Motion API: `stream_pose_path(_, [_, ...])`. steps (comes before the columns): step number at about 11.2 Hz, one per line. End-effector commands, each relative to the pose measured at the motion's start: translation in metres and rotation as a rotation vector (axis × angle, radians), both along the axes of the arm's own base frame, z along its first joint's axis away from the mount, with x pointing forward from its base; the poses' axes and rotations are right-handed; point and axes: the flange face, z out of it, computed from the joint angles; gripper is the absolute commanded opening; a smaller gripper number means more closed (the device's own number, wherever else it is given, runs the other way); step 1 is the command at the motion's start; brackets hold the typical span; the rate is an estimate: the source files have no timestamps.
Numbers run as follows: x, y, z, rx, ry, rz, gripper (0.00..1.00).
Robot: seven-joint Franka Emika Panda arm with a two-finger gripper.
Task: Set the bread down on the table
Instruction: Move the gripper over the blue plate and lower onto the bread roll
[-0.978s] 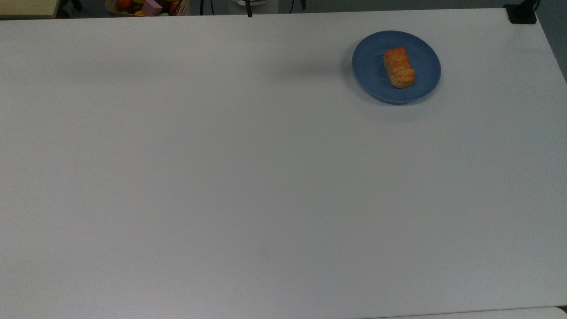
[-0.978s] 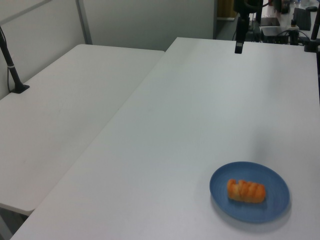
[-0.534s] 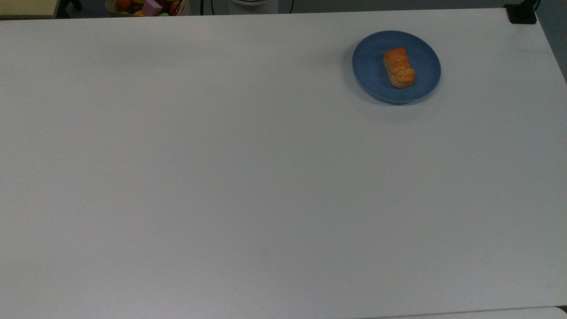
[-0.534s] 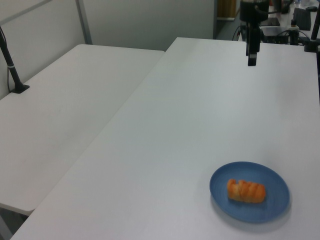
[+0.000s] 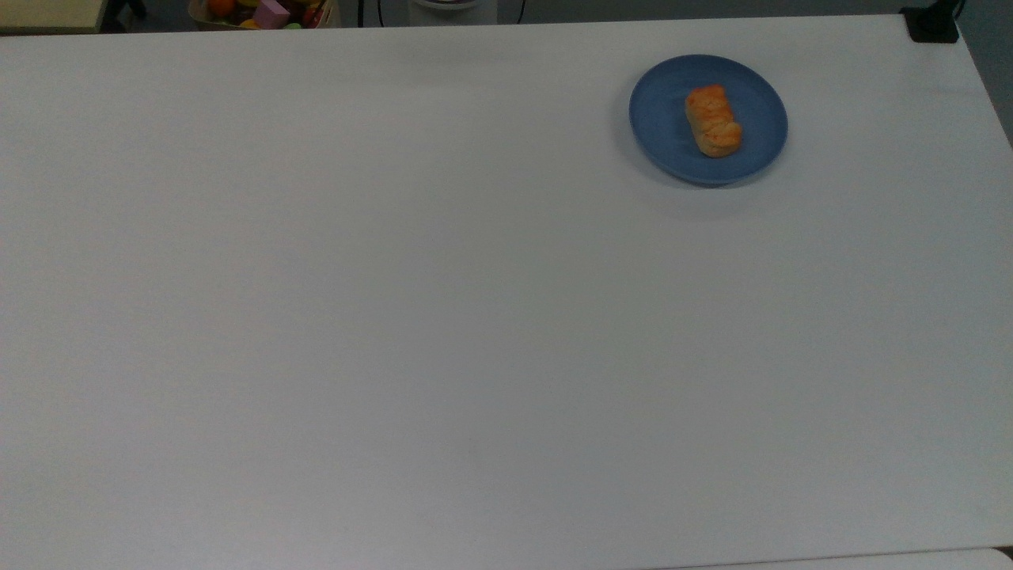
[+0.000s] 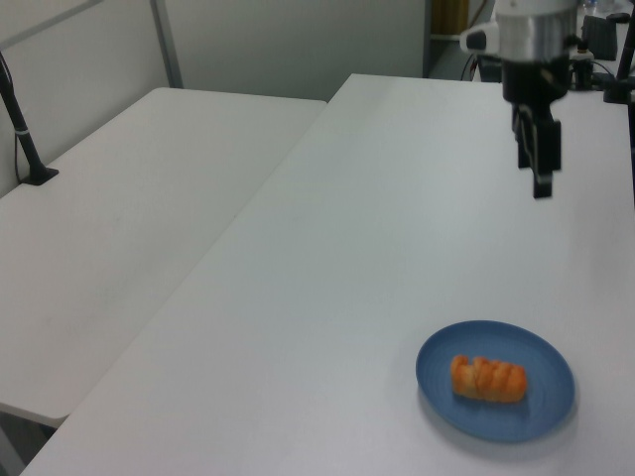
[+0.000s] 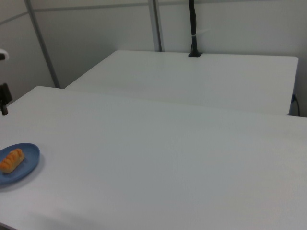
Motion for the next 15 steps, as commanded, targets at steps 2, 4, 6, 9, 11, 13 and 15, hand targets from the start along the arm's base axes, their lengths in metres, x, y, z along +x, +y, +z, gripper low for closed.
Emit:
stream_pose_path(2, [-0.013, 0.052, -0.073, -0.025, 0.06, 0.052, 1.0])
stream_pose_path(4, [-0.009, 0.071, -0.102, -0.023, 0.045, 0.002, 1.0])
stream_pose_path(6, [-0.01, 0.089, -0.135, -0.05, 0.046, -0.008, 1.0])
stream_pose_path(9, [-0.012, 0.109, -0.184, -0.076, -0.001, -0.042, 1.0])
stream_pose_path(11, [-0.011, 0.116, -0.214, -0.067, -0.025, -0.061, 1.0])
stream_pose_path(13, [-0.009, 0.117, -0.238, -0.045, -0.066, -0.074, 1.0])
stream_pose_path(15, [-0.006, 0.118, -0.253, -0.047, -0.096, -0.084, 1.0])
